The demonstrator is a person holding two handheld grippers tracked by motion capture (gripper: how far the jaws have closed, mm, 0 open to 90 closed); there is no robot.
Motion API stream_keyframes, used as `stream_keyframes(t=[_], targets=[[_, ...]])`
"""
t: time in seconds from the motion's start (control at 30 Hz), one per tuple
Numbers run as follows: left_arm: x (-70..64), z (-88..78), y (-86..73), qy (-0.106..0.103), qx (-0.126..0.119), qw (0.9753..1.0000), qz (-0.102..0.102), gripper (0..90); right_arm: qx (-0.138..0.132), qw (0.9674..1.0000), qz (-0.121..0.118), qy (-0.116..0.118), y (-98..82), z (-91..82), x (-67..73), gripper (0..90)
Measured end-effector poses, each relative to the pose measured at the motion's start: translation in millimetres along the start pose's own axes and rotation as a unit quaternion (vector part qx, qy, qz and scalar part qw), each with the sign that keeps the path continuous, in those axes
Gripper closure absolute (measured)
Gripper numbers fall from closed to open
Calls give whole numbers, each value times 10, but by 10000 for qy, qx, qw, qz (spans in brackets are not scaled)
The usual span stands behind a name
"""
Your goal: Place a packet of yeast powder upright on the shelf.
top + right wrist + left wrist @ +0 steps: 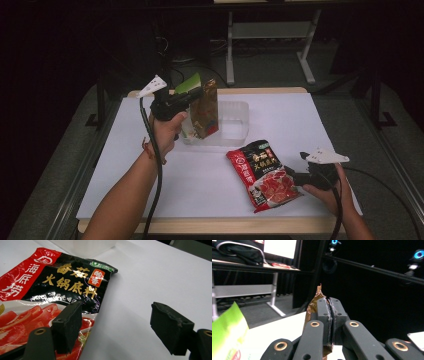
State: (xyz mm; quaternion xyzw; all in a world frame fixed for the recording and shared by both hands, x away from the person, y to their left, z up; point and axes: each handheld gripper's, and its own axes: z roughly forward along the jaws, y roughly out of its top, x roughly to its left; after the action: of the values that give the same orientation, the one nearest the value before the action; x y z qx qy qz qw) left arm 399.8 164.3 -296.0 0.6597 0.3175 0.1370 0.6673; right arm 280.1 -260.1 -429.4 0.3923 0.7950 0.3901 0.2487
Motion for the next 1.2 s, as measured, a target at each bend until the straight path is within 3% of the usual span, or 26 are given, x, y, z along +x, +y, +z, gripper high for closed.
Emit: stream_keyframes(t=[0.17,0.43,0.57,0.73,1.2], targets=[[46,172,-26,262,127,9996,20,877,33,10000,-16,14,-4,20,0,245],[121,426,-43,632,72,9979,-126,877,39,10000,-71,20,-2,33,8,245],[151,537,-87,845,155,9963,-36,877,39,10000,-68,37,-5,33,9,245],[208,602,-175,906,146,9956,-188,876,50,10000,-65,29,-13,30,1,245],[284,644,-464,856,447,9951,-200,869,74,9999,-71,32,-13,40,6,245]])
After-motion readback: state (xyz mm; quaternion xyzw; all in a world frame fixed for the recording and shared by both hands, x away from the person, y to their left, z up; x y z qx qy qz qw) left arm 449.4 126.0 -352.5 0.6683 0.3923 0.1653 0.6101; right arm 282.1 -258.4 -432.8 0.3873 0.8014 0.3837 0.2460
